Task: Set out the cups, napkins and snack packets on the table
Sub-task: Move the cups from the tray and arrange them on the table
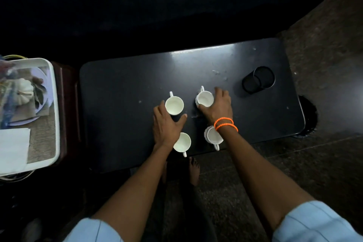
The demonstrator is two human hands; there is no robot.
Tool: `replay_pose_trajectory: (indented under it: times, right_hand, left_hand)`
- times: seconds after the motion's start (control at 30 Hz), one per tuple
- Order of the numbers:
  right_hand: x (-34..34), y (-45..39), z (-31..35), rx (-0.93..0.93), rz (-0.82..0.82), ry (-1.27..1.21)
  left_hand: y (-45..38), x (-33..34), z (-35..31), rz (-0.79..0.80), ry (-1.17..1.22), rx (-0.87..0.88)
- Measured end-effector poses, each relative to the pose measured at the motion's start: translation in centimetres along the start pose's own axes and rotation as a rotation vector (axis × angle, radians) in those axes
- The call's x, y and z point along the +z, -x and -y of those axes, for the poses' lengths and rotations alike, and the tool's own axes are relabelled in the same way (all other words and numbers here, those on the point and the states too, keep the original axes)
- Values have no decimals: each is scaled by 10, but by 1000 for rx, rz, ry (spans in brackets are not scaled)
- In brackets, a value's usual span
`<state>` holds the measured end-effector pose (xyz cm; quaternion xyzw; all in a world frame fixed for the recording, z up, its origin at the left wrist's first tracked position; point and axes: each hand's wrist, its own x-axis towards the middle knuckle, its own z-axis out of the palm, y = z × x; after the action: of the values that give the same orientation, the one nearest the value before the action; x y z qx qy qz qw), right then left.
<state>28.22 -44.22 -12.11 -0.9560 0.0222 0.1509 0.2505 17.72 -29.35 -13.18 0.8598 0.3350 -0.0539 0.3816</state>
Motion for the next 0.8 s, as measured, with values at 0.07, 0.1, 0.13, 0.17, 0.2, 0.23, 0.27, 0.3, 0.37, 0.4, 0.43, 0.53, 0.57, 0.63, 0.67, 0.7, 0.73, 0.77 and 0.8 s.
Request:
replay_pose_trajectory:
  times: [0.07,0.1,0.13,0.17,0.2,0.23,0.27,0.3,0.37,0.4,0.43,0.53,0.57,0.63,0.67,0.7,0.73,0.77,0.8]
  right_hand:
    - [2,-11,6,13,24,30]
    - [3,-14,7,15,40,50]
    - [4,-16,7,9,53,66]
    - [5,-16,7,-2,59,73]
    - [7,-16,6,-12,60,72]
    - [8,-16,6,-20,62,70]
    - [9,-15,5,-25,67,72]
    - [10,-14,5,-29,74,79]
    - [11,-12,5,-37,84,93]
    - [11,-12,5,-40,86,96]
    - [10,-11,5,-41,87,96]
    - [9,-12,5,-32,86,99]
    - [9,-12,5,-34,86,100]
    - [9,-12,4,-45,85,94]
    - [9,-11,3,-41,76,85]
    - [7,-11,2,-26,54,73]
    - [3,-12,-1,-7,17,58]
    - [-2,-13,-6,3,-40,48]
    - [-8,-15,-12,4,-114,55]
  left_hand:
    - [-15,-4,-4,73,-7,36]
    - [-21,-6,-5,92,-12,58]
    - [-26,-7,-6,97,-19,78]
    - [-30,-7,-6,95,-26,90]
    - [-33,-8,-7,91,-26,97]
    - [-35,-8,-7,89,-20,101]
    - [-36,-9,-7,87,-14,106]
    - [-37,-9,-7,86,-11,109]
    - [-38,-9,-7,81,-12,116]
    - [-38,-9,-7,77,-13,121]
    - [-37,-8,-7,74,-11,123]
    - [-36,-8,-8,67,-8,121]
    - [-36,-8,-7,66,-7,123]
    - [-35,-8,-6,61,-11,119]
    - [-35,-8,-6,61,-16,114]
    - [-35,-8,-6,62,-27,108]
    - [-36,-8,-5,61,-44,103]
    - [-36,-9,-5,59,-62,98]
    - [-36,-9,-4,57,-76,94]
